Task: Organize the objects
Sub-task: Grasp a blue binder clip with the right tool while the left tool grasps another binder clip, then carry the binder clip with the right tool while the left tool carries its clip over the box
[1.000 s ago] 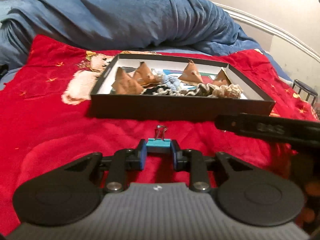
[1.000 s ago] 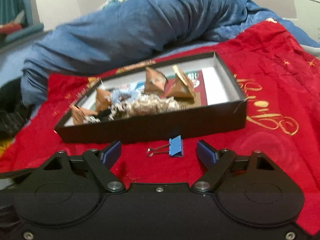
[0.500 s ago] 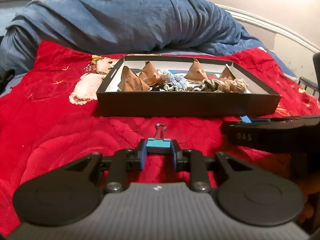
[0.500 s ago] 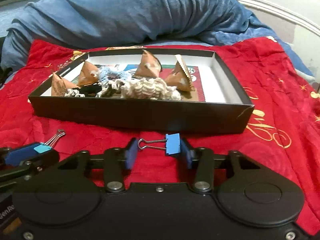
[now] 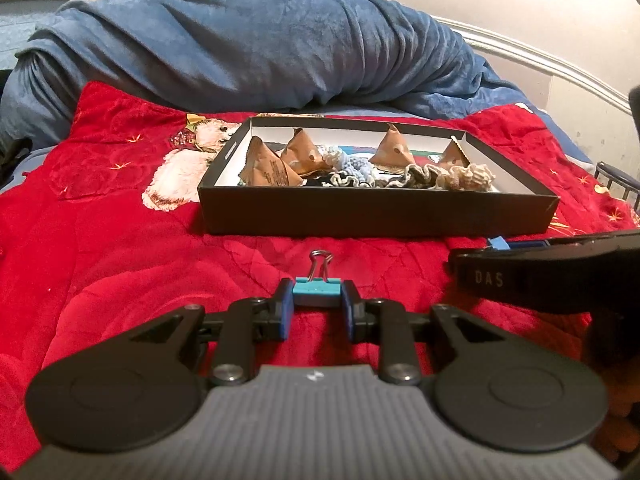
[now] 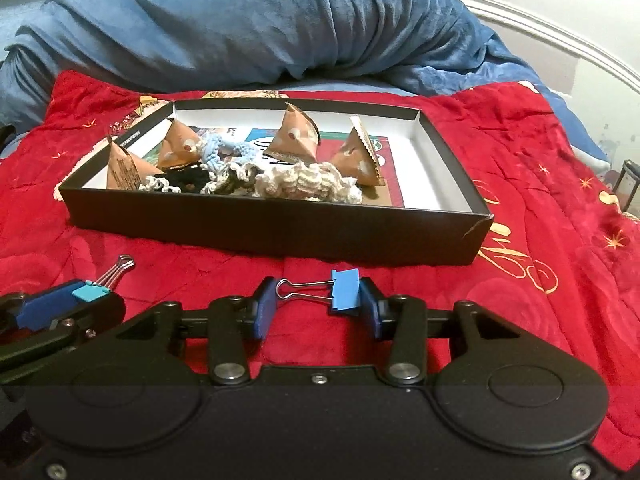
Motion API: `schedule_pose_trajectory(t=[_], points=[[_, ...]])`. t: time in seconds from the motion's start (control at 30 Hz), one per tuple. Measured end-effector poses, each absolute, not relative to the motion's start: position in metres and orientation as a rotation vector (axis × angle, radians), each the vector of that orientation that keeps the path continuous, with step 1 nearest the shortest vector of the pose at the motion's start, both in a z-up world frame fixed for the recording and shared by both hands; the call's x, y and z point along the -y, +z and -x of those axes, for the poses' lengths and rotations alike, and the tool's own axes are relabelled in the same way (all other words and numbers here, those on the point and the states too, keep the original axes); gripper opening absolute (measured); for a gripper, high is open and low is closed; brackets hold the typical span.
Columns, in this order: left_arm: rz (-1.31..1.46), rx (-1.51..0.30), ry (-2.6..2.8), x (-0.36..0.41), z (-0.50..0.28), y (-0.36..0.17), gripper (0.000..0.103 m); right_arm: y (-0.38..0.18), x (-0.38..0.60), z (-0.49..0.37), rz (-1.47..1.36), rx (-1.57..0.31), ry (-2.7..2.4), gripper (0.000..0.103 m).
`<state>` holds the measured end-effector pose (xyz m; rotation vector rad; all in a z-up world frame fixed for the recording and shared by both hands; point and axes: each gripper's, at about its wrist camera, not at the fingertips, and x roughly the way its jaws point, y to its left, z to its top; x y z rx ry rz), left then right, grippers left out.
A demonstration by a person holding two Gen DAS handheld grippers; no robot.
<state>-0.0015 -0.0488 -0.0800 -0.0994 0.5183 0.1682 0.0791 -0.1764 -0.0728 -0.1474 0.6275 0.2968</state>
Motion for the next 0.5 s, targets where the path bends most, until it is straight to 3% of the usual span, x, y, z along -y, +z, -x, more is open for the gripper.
schedule_pose_trajectory(t=[0.5], points=[[0.090, -0.430, 0.165, 0.050, 0.008, -0.061, 0.028, -0.013, 0.185, -0.069, 0.005, -0.490, 0.356, 0.042]])
